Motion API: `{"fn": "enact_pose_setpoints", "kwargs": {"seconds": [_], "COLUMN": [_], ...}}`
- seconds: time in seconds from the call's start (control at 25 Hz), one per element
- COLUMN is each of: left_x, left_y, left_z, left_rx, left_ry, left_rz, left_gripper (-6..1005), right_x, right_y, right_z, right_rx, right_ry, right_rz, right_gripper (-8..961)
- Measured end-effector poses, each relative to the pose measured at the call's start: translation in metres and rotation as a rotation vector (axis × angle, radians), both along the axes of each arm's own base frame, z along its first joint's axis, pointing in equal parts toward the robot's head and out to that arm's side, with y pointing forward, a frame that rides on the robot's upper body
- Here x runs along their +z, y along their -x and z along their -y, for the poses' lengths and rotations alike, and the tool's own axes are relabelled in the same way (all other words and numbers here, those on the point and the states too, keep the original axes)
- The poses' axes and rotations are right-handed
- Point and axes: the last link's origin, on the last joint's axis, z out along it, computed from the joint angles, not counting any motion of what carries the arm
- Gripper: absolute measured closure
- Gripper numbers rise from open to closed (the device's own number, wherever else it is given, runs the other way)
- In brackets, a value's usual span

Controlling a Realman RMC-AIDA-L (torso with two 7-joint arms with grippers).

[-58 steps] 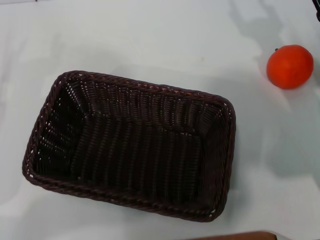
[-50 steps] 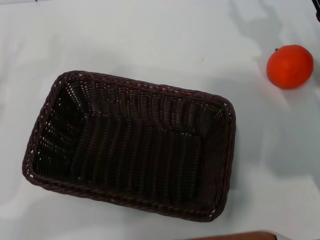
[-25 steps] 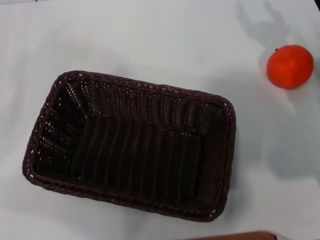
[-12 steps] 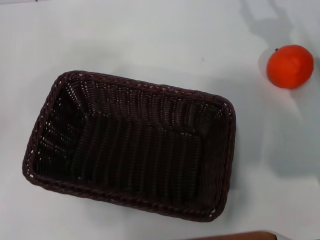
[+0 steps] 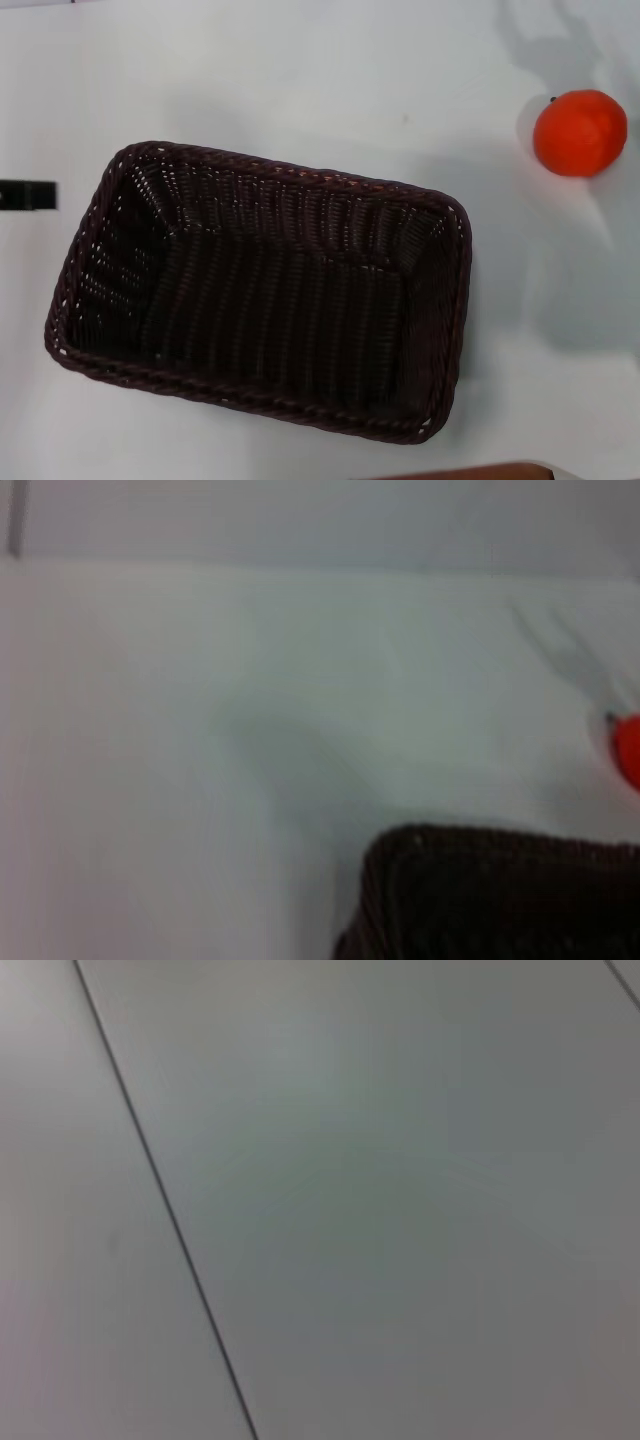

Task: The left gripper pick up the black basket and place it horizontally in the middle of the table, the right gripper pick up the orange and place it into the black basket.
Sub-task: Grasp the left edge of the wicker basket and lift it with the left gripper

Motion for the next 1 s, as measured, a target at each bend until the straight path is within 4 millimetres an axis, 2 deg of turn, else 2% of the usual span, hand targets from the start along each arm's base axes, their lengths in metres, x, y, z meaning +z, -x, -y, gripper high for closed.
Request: {"fn": "enact_pose_setpoints", "kwargs": {"seconds": [0.24,0.44,0.76,1.0], "left_x": [-0.035,-0.053,-0.078,-0.091], "left_y": [-0.012,-0.02,-0.018,-0.012], "left_z": [-0.006,-0.013,-0.023,-0.026], "left_rx": [0.001,-0.01,-0.004,0.027], "left_ry": [0.095,0.104,0.101,0.141], "left_rz": [-0.079,-0.14,-0.349,-0.385], "left_gripper": [145,167,202,228], "right_x": [0.001,0.002,0.002,0.002], "right_y": [-0.003,-0.006,-0.008,-0.008], "right_z": [0.003,0.006,0.009,0.008], "right_rx": [-0.012,-0.017,-0.021,-0.025], "right_ry": [-0.005,-0.008,-0.01,-0.005], "right_rz": [-0.006,-0.009,-0.014,-0.014], "right_gripper": [128,128,128,128]}}
